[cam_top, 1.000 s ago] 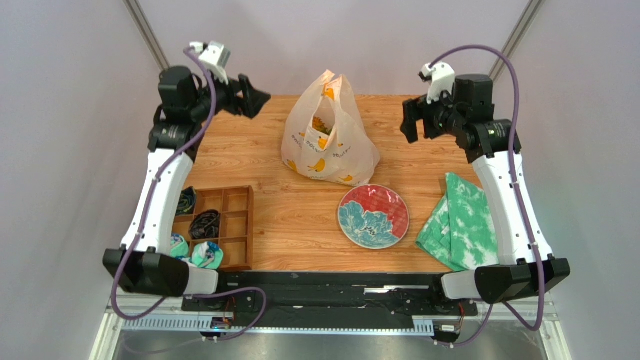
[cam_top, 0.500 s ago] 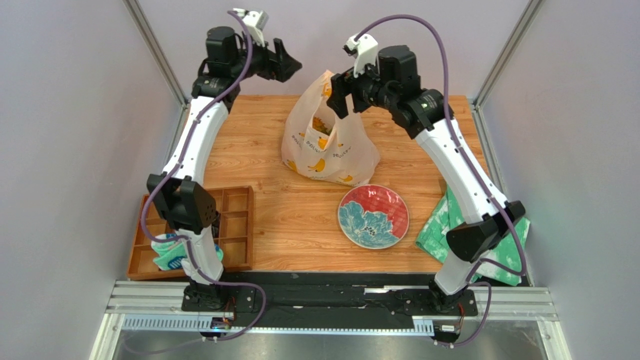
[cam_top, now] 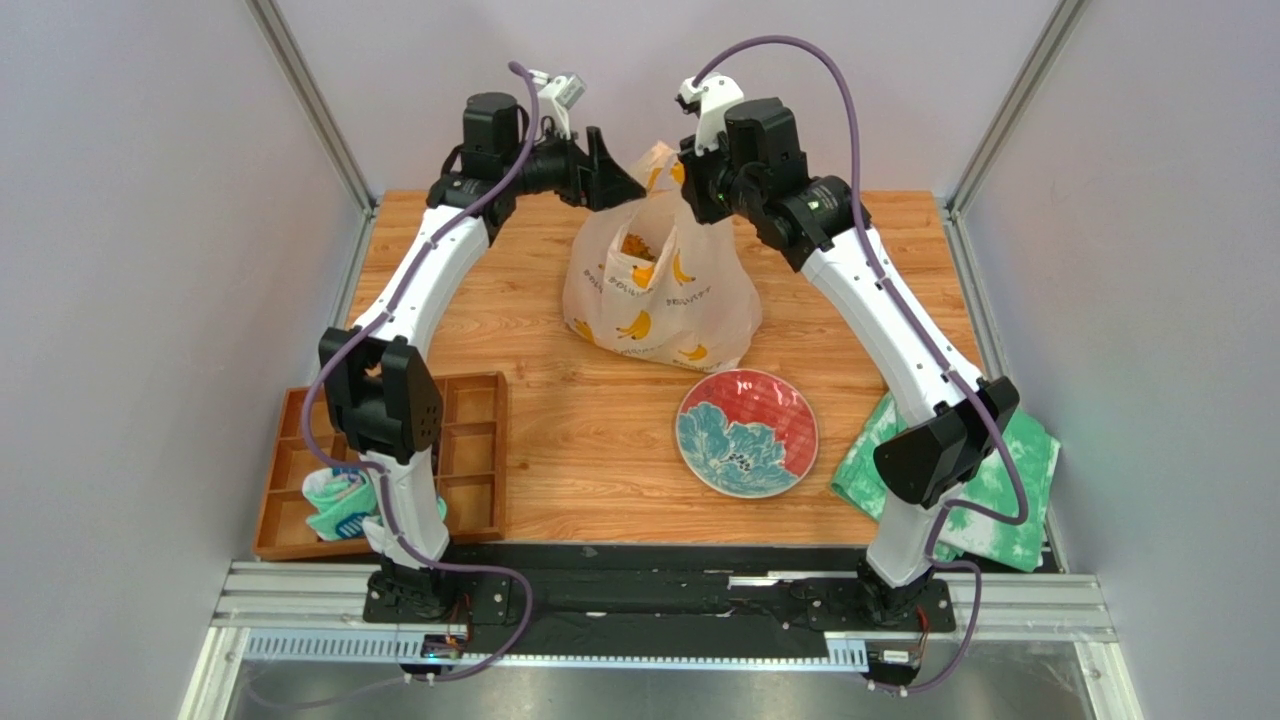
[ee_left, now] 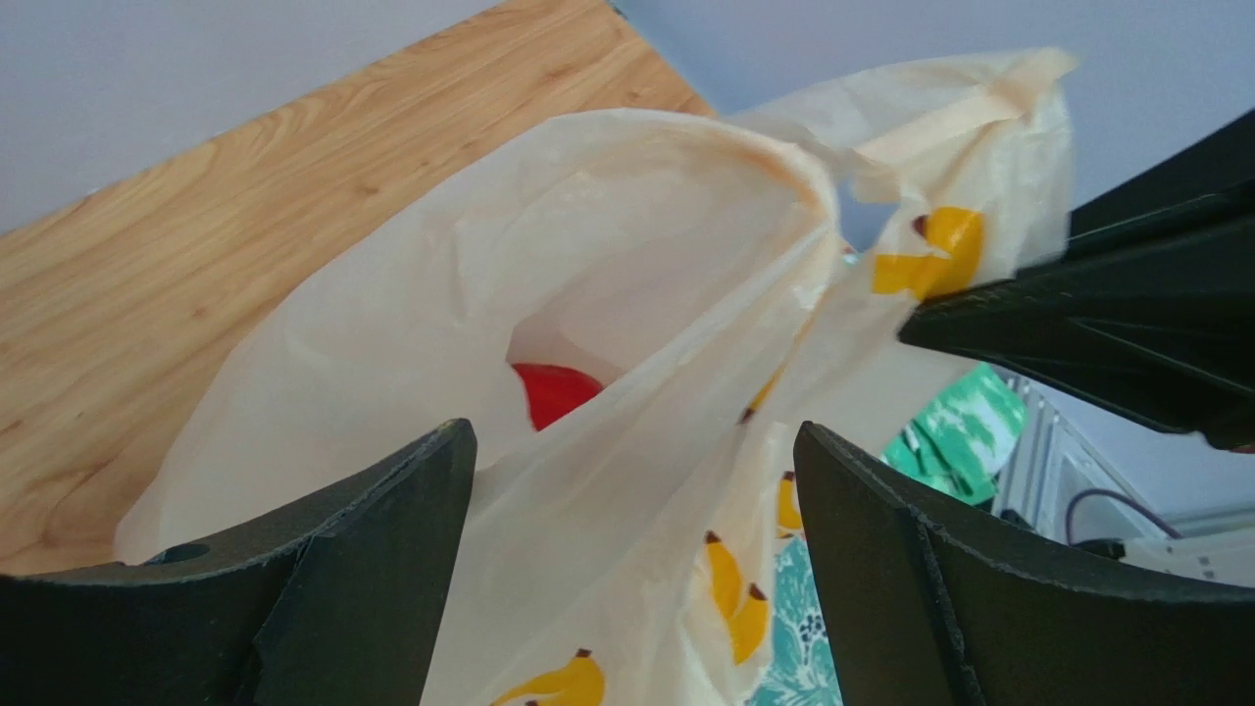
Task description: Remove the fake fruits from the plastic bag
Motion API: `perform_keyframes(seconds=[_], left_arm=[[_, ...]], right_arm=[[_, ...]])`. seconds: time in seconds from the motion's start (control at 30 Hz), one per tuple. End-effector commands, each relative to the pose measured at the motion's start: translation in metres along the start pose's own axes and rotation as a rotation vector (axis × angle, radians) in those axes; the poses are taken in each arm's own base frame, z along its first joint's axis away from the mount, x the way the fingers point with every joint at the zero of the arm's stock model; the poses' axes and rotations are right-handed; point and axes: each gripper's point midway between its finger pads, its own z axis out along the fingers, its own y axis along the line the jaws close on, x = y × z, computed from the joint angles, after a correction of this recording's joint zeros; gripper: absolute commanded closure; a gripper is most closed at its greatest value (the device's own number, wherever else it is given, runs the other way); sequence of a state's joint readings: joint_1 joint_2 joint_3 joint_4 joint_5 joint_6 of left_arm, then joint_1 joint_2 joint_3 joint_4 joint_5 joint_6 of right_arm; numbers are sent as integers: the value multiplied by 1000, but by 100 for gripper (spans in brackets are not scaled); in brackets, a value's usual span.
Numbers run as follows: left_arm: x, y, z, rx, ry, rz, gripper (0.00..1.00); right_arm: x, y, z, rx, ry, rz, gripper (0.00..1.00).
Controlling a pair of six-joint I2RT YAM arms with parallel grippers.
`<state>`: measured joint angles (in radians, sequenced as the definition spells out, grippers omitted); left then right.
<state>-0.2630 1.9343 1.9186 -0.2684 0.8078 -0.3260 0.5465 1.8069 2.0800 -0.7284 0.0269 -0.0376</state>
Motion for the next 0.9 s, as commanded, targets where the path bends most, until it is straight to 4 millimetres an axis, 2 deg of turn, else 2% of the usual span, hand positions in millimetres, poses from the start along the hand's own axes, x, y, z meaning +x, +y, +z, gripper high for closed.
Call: perform_keyframes(seconds=[0.0,0.07,0.1,0.17,0.27,0.3,0.33,0.37,0.4,0.43,0.47,0.53,0.57,0.6,0.63,0.67,0.73,0.8,0.87], left_arm=[[-23,-53,6,182,-48,80,12],[-21,-58,11,178,-42,83,15],[-24,-50,13,119,-55,89,22],[-25,-40,16,53,-59,116,27],[-32,-20,23,-24,-67,156,42],[-33,-14,26,-39,-70,163,74],[-34,-9,28,-55,-72,171,98],[-40,-2,30,-78,-82,194,100],[-44,1,30,-88,-90,212,100],[-50,11,27,-105,-100,239,100],[-69,9,19,-116,-138,270,100],[-93,22,2,-161,-190,317,100],[-116,19,-9,-174,-240,361,100],[-129,21,-17,-199,-268,382,100],[-138,30,-26,-221,-286,405,100],[-159,21,-38,-234,-334,449,100],[-185,6,-61,-249,-404,493,100],[-192,-16,-73,-195,-420,507,100],[-190,-47,-90,-146,-397,529,100]], right_arm=[[-12,-6,-9,23,-52,-6,97],[-6,-9,-10,27,-36,-3,100],[-4,-11,-11,29,-33,-2,100],[-4,-15,-11,37,-34,-8,100],[-6,-37,-5,67,-33,0,100],[-7,-52,4,86,-33,11,100],[-8,-60,10,97,-34,16,100],[-10,-68,16,108,-37,22,100],[-14,-85,21,136,-48,31,100],[-26,-94,31,149,-81,31,100],[-35,-103,35,164,-106,25,100],[-64,-127,42,203,-202,-11,100],[-73,-127,45,181,-236,-27,100],[-92,-135,43,187,-311,-53,100],[-103,-139,42,188,-354,-59,100],[-114,-141,37,185,-398,-65,100],[-147,-148,17,194,-529,-60,100],[-166,-149,-3,201,-596,-78,100],[-170,-141,-24,182,-601,-130,100]])
